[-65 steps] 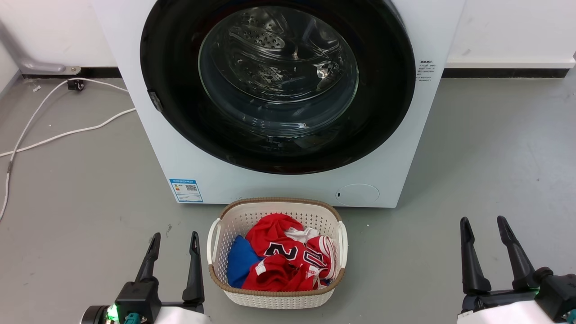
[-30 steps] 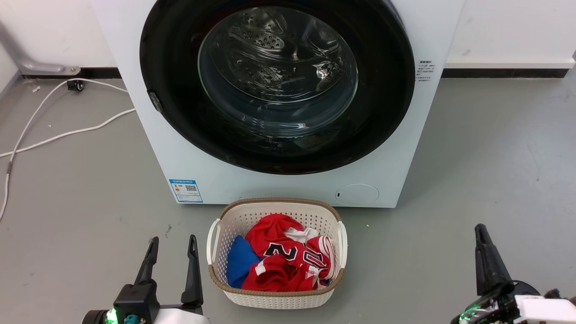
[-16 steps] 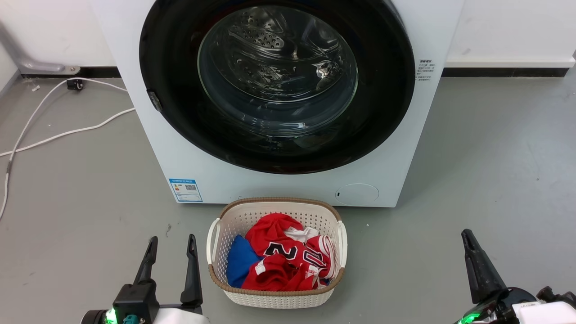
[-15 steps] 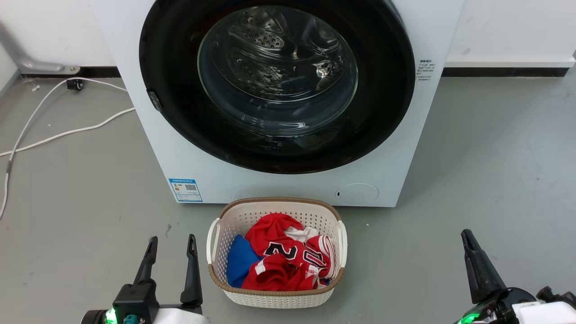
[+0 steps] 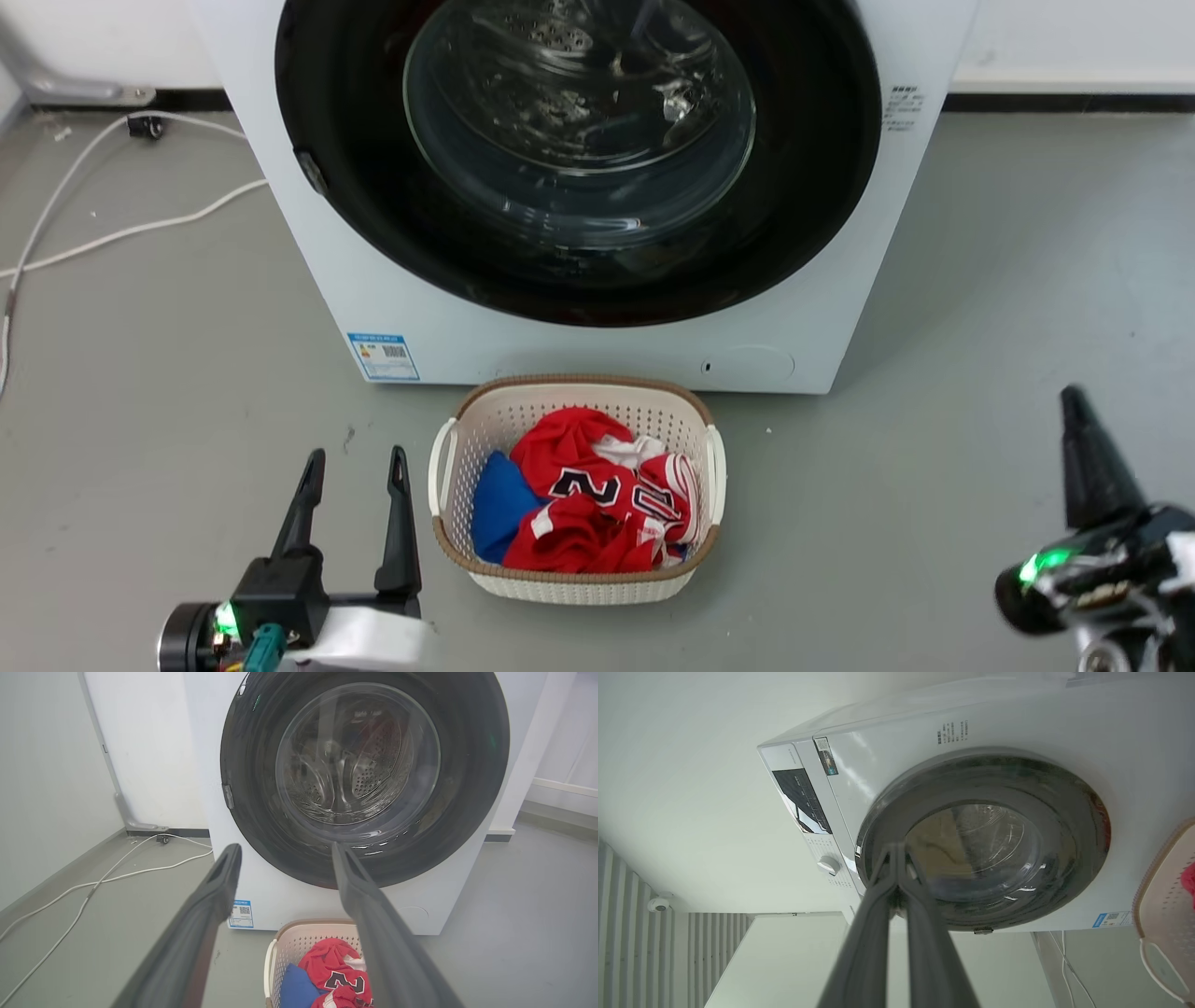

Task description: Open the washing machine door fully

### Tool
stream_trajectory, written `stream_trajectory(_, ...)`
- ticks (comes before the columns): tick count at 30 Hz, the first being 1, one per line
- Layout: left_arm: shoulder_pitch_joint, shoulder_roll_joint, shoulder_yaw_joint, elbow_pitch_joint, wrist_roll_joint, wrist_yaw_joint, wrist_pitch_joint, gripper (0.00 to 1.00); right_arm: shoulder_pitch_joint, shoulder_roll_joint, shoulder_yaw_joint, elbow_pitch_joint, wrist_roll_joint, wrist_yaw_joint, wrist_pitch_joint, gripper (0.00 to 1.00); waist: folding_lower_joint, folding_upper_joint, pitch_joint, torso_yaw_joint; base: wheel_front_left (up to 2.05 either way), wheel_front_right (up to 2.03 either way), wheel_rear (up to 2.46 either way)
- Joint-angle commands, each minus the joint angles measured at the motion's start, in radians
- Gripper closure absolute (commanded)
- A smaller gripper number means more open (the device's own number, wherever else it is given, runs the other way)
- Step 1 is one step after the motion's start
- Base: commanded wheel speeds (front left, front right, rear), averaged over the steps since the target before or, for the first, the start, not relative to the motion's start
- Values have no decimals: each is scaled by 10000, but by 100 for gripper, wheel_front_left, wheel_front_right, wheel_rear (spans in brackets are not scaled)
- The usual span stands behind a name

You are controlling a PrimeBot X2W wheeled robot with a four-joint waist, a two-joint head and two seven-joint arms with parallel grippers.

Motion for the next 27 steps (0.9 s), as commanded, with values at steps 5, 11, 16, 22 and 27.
stream_trajectory(5,-572,-10,7,-264,-4,-55,-27,0,-1826,-206,-1045,761,81,3,564,100,0,0,968,108,0,0,0)
stream_trajectory(11,-1223,-10,37,-522,41,-144,-27,0,-3848,-725,-1608,1696,-325,4,1117,100,0,0,1955,246,0,0,0)
stream_trajectory(16,-1893,-9,76,-736,75,-279,-27,0,-5757,-1273,-1648,2540,-619,13,1404,100,0,0,3012,341,0,0,0)
stream_trajectory(22,-2693,-10,-107,-862,32,-458,-27,0,-8172,-1992,-1539,3504,-839,13,1608,100,0,0,4196,543,0,0,0)
stream_trajectory(27,-3021,-12,-146,-837,-90,-499,-27,0,-9485,-2527,-1164,3991,-1192,13,1931,100,0,0,4755,670,0,0,0)
